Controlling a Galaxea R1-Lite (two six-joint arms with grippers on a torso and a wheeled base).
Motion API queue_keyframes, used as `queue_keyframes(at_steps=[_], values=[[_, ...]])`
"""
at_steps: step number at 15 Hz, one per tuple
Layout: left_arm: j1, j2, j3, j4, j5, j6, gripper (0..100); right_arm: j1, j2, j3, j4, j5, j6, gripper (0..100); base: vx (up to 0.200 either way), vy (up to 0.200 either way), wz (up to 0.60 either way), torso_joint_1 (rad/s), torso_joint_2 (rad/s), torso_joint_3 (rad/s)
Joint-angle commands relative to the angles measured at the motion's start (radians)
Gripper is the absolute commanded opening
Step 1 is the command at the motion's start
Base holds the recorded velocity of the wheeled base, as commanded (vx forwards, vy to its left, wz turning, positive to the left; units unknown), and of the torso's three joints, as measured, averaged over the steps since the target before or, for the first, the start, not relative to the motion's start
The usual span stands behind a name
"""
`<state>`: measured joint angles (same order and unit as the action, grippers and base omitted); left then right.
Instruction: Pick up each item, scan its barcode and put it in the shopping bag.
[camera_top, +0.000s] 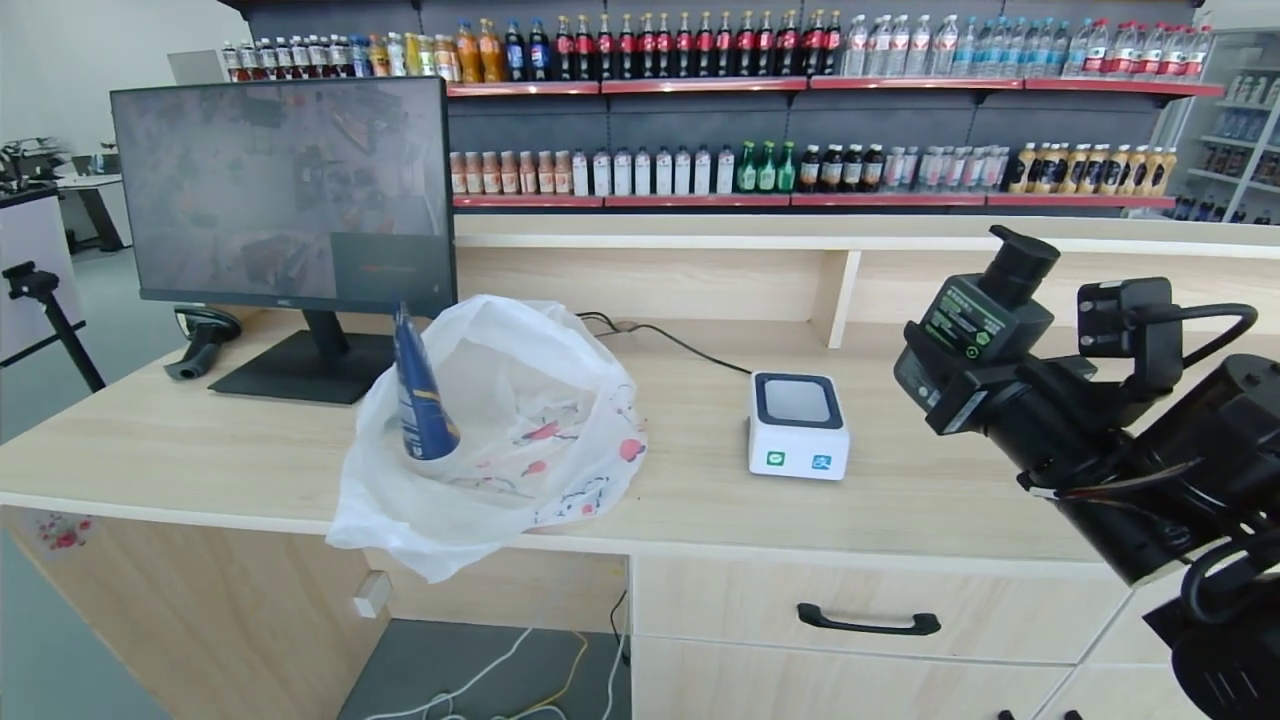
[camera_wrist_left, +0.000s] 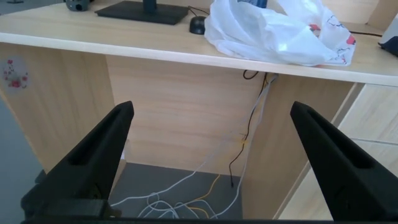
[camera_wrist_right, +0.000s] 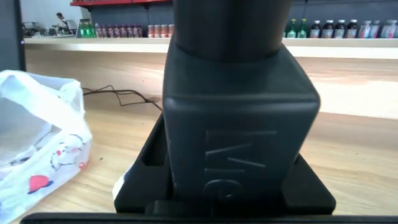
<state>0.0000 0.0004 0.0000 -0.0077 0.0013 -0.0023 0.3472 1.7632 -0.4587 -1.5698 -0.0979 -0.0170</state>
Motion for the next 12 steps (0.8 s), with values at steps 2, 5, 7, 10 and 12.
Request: queue_keyframes(at_steps=[2,5,7,10,12], values=[[0.0,0.0,0.0,0.0,0.0,-0.001,100,0.041,-0.013,0.026,-0.001,0.0,-0.003,0,0.0,0.2,0.0,0.0,0.0,0.002],[0.0,0.0,0.0,0.0,0.0,0.001,100,0.032,-0.047,0.057,-0.001,0.0,-0.006,0,0.0,0.2,0.0,0.002,0.0,0.001],[-0.002,0.0,0.0,0.0,0.0,0.004,100,0.027,-0.053,0.071,-0.001,0.0,-0.011,0,0.0,0.2,0.0,0.005,0.0,0.005],[-0.002,0.0,0.0,0.0,-0.001,0.008,100,0.029,-0.051,0.063,-0.001,0.0,-0.012,0,0.0,0.0,0.0,0.0,0.0,0.0],[-0.002,0.0,0.0,0.0,-0.001,0.008,100,0.042,-0.05,0.092,-0.001,0.0,-0.015,0,0.1,0.0,0.0,-0.001,0.0,0.004]])
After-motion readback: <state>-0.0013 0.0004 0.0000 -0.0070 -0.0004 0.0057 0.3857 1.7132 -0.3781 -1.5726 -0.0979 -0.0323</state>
